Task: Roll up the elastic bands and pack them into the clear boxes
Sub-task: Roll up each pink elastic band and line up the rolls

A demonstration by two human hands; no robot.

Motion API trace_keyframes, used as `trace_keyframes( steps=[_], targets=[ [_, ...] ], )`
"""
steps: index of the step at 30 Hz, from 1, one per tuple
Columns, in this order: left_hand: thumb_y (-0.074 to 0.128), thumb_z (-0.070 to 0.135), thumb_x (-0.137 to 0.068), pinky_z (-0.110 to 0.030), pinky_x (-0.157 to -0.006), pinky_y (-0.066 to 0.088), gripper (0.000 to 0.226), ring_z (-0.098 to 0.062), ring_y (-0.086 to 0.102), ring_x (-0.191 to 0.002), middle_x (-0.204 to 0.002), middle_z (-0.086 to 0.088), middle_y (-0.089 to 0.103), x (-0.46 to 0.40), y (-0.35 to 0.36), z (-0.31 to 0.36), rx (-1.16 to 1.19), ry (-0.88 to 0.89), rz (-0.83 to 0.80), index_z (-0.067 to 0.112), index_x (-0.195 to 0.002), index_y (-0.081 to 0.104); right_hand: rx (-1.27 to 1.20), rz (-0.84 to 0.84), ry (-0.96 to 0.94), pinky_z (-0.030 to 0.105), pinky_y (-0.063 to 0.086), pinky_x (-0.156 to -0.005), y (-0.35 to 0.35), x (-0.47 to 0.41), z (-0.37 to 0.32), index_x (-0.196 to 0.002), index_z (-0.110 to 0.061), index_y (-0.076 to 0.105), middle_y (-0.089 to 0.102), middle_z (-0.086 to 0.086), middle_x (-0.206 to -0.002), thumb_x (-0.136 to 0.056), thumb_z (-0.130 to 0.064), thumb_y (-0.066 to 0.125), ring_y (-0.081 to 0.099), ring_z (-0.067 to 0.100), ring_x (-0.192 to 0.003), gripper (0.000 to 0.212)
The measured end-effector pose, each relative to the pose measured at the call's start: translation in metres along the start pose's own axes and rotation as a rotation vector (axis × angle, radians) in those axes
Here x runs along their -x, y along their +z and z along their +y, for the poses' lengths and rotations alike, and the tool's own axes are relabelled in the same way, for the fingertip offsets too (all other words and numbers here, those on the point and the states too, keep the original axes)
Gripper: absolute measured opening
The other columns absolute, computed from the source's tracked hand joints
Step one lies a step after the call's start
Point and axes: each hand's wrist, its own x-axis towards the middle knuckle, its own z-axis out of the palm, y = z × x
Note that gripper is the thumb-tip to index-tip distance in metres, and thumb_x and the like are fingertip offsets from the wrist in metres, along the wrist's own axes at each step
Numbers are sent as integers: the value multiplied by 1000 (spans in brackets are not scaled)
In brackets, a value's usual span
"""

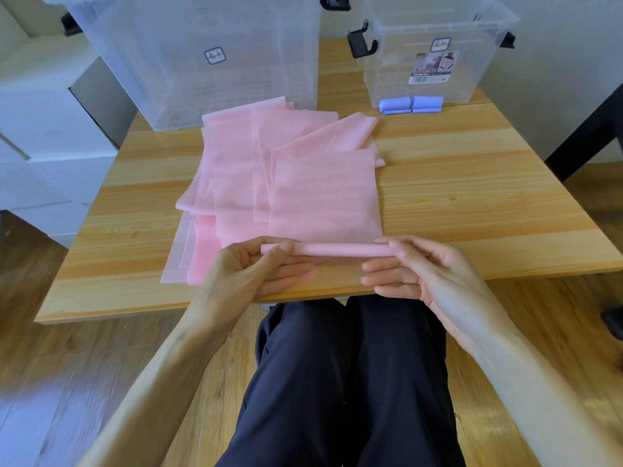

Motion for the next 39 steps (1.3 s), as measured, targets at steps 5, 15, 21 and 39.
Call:
trace_keyframes(
  steps=[5,15,21,39],
  targets=[
    [59,32,-84,-25,-80,59,44,-27,74,-97,-101,-17,76,0,0,1,-6,-1,1,-2,-112,66,50,47,-5,34,63,-71,-1,0,-1,-110,-3,66,76,17,-91,-95,-24,57,75,32,-83,27],
    [57,38,-90,-23,-77,60,43,-21,75,-95,-99,-9,77,0,-1,0,-102,-18,33,2,-111,68,57,34,10,33,63,-69,1,2,-1,-102,-4,71,76,17,-87,-84,-29,65,75,31,-80,31],
    [61,29,-88,-27,-82,60,31,-22,75,-95,-98,-10,77,3,3,0,-102,0,3,11,-110,70,34,31,-9,32,63,-72,-1,2,-3,-101,0,71,75,19,-92,-86,-25,64,75,32,-85,30],
    [61,33,-85,-27,-84,59,32,-20,75,-95,-97,-9,78,4,3,-3,-127,37,10,12,-106,71,12,35,-6,29,62,-69,-1,6,-3,-101,-2,71,76,18,-90,-82,-22,67,75,32,-84,28]
  ],
)
